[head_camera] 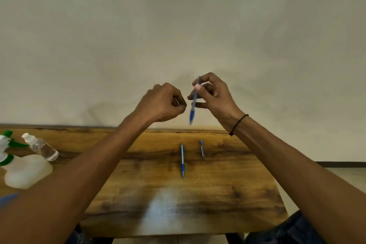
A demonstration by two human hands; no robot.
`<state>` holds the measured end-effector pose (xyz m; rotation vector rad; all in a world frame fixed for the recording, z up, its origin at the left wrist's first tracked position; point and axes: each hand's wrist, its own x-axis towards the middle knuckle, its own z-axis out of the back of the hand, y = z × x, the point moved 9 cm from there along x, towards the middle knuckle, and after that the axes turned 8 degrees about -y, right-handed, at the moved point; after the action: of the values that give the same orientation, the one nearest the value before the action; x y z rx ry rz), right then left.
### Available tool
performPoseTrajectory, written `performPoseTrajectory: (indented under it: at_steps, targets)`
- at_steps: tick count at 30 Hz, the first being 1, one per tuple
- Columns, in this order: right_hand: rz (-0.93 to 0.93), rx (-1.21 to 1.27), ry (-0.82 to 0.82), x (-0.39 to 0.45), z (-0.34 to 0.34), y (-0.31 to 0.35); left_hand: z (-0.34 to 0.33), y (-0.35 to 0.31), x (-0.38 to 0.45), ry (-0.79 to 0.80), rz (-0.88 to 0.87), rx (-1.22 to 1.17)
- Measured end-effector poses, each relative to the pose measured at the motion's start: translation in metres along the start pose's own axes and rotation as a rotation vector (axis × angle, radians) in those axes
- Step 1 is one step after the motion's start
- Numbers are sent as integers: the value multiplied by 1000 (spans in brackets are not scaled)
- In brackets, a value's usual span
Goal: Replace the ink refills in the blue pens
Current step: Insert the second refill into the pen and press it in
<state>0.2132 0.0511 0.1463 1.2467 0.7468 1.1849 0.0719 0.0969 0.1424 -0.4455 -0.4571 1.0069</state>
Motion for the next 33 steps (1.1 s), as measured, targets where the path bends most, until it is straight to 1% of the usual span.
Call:
performPoseTrajectory:
  at_steps: [4, 7, 9, 17, 22, 33]
  targets:
    - [-93, 302, -55, -3, -2, 18, 23, -3, 2, 42, 6, -10]
    - [-229, 581, -57, -5, -9, 22, 26, -3, 2, 18, 21, -64]
    - [-292, 657, -38, -6, -13, 25, 24, -5, 2, 17, 16, -65]
    - [-347, 763, -26, -8, -22, 40, 26, 7, 3, -3, 3, 2]
    - [-340, 745, -27, -10, -25, 50, 29, 11, 6, -18, -3, 17]
    - [-285, 654, 10, -14, -28, 67, 19, 3, 5, 15, -12, 11]
